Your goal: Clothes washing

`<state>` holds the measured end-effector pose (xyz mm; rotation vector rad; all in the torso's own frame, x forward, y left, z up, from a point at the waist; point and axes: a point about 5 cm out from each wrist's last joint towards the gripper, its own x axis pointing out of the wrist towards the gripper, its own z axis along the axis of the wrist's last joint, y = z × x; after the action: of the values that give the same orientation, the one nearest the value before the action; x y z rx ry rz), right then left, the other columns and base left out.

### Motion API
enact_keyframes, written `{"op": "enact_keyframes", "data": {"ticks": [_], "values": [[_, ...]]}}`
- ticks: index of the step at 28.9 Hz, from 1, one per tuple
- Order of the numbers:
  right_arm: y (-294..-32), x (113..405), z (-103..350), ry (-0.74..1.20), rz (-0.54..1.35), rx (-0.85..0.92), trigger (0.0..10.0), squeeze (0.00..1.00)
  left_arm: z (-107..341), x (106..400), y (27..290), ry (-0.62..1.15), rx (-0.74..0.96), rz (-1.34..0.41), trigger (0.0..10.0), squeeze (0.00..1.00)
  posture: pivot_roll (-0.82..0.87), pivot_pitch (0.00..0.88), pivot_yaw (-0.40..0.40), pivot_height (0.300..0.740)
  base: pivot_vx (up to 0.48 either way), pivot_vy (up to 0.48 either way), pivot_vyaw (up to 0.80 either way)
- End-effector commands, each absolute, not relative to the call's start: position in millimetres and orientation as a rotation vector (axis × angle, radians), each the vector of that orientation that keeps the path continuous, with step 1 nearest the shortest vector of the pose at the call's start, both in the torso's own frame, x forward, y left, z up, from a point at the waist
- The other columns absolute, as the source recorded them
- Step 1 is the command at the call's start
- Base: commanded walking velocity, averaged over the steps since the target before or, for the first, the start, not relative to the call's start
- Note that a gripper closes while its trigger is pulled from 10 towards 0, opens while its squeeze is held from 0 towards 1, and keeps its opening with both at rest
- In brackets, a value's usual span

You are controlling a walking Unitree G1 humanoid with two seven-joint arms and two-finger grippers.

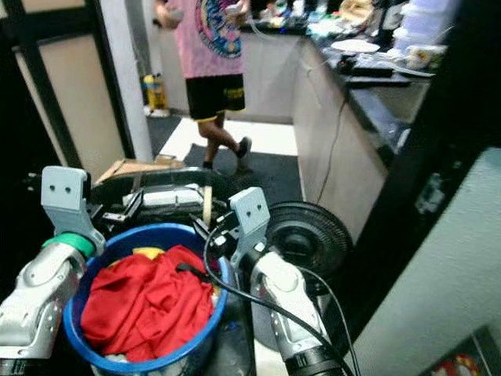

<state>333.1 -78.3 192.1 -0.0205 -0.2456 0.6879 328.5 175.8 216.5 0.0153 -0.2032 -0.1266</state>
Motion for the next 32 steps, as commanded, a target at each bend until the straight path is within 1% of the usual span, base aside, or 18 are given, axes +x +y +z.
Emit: {"op": "enact_keyframes", "data": {"ticks": [1, 5, 8, 9, 11, 16, 17, 18, 20, 23, 27, 28, 32], "values": [[-82.5, 333.2, 189.6, -0.240, 0.685, -0.007, 10.0, 0.00, 211.2, 328.1, 173.2, -0.184, 0.058, -0.148, 10.0, 0.00, 0.02, 0.000, 0.046, 0.740, 0.000, 0.000, 0.00], [-81.7, 330.9, 186.5, -0.219, 0.719, -0.004, 10.0, 0.00, 201.9, 328.5, 173.3, -0.118, 0.124, -0.163, 10.0, 0.00, 0.01, 0.000, 0.017, 0.740, 0.000, 0.000, 0.00], [-79.4, 329.4, 182.0, -0.195, 0.761, -0.023, 10.0, 0.00, 191.5, 325.0, 169.2, -0.051, 0.168, -0.261, 10.0, 0.00, 0.01, 0.000, 0.000, 0.740, 0.000, 0.000, 0.00], [-79.4, 329.4, 182.0, -0.195, 0.761, -0.023, 10.0, 0.00, 191.5, 325.0, 169.2, -0.051, 0.168, -0.261, 10.0, 0.00, 0.01, 0.000, 0.000, 0.740, 0.000, 0.000, 0.00], [-78.1, 329.8, 174.3, -0.167, 0.783, -0.061, 10.0, 0.00, 182.2, 321.4, 164.9, 0.008, 0.196, -0.336, 10.0, 0.00, 0.00, 0.000, -0.003, 0.740, 0.000, 0.000, 0.00], [-77.6, 331.2, 167.4, -0.141, 0.796, -0.077, 10.0, 0.00, 171.9, 318.6, 160.5, 0.068, 0.210, -0.393, 10.0, 0.00, 0.00, 0.000, -0.010, 0.740, 0.000, 0.000, 0.00], [-77.1, 332.2, 165.0, -0.133, 0.803, -0.086, 10.0, 0.00, 166.0, 317.7, 157.9, 0.106, 0.198, -0.411, 10.0, 1.00, 0.00, 0.000, -0.015, 0.740, 0.000, 0.000, 0.00], [-77.1, 332.2, 165.0, -0.133, 0.803, -0.086, 10.0, 0.00, 166.0, 317.7, 157.9, 0.106, 0.198, -0.411, 10.0, 1.00, 0.00, 0.000, -0.015, 0.740, 0.000, 0.000, 0.00], [-75.8, 334.1, 161.8, -0.115, 0.819, -0.093, 10.0, 0.00, 154.6, 319.2, 152.3, 0.191, 0.160, -0.398, 10.0, 1.00, 0.00, 0.000, -0.017, 0.740, 0.000, 0.000, 0.00], [-75.5, 334.8, 161.1, -0.109, 0.828, -0.095, 10.0, 0.00, 151.4, 320.8, 149.9, 0.215, 0.156, -0.391, 10.0, 1.00, 0.00, 0.000, -0.017, 0.740, 0.000, 0.000, 0.00], [-73.3, 337.6, 158.3, -0.081, 0.861, -0.108, 10.0, 0.00, 143.8, 331.4, 148.9, 0.253, 0.204, -0.344, 10.0, 1.00, -0.01, 0.000, -0.016, 0.740, 0.000, 0.000, 0.00], [-70.2, 340.8, 158.2, -0.075, 0.877, -0.112, 10.0, 0.00, 142.9, 340.9, 152.6, 0.250, 0.249, -0.295, 10.0, 1.00, -0.02, 0.000, -0.014, 0.740, 0.000, 0.000, 0.00], [-68.4, 342.2, 158.6, -0.077, 0.881, -0.113, 10.0, 0.00, 144.3, 344.2, 154.7, 0.242, 0.260, -0.276, 10.0, 1.00, -0.02, 0.000, -0.014, 0.740, 0.000, 0.000, 0.00]]}}
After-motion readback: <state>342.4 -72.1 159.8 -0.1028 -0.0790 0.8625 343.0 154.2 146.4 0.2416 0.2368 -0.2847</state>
